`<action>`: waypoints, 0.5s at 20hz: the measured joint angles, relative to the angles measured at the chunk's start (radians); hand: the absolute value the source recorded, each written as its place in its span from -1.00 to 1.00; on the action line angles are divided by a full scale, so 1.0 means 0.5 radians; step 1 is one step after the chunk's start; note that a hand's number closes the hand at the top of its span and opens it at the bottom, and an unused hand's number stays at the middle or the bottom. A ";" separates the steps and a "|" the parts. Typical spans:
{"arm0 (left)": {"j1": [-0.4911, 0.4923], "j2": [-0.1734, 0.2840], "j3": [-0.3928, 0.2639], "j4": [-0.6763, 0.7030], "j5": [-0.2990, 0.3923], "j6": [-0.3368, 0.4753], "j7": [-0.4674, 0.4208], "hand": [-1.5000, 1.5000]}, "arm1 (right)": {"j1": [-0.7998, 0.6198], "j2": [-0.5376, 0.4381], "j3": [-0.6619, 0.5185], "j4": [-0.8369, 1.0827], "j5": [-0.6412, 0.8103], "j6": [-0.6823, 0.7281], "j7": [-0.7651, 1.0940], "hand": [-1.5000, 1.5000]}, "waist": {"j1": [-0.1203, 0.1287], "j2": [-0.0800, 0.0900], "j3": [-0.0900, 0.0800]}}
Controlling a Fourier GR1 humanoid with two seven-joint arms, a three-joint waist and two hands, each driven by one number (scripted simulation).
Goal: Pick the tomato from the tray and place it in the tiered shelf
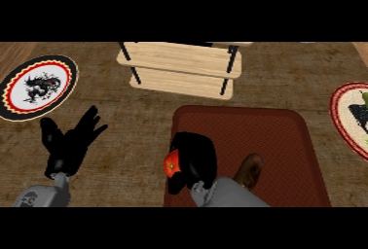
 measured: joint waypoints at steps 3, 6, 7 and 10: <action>-0.043 -0.018 -0.025 0.020 -0.016 -0.003 0.019 0.00 | -0.250 0.001 0.104 0.016 -0.149 -0.079 0.019 1.00 | 0.047 0.008 -0.001; -0.067 -0.020 -0.027 0.045 -0.019 -0.013 0.029 0.00 | -0.522 -0.002 0.158 -0.006 -0.199 -0.141 0.064 1.00 | 0.062 0.002 -0.003; -0.071 -0.022 -0.029 0.056 -0.029 -0.006 0.034 0.00 | -0.614 -0.003 0.155 -0.013 -0.200 -0.158 0.076 1.00 | 0.060 0.000 -0.002; -0.062 -0.020 -0.021 0.063 -0.028 -0.010 0.032 0.00 | -0.865 -0.008 0.141 -0.051 -0.160 -0.183 0.152 1.00 | 0.049 -0.018 -0.005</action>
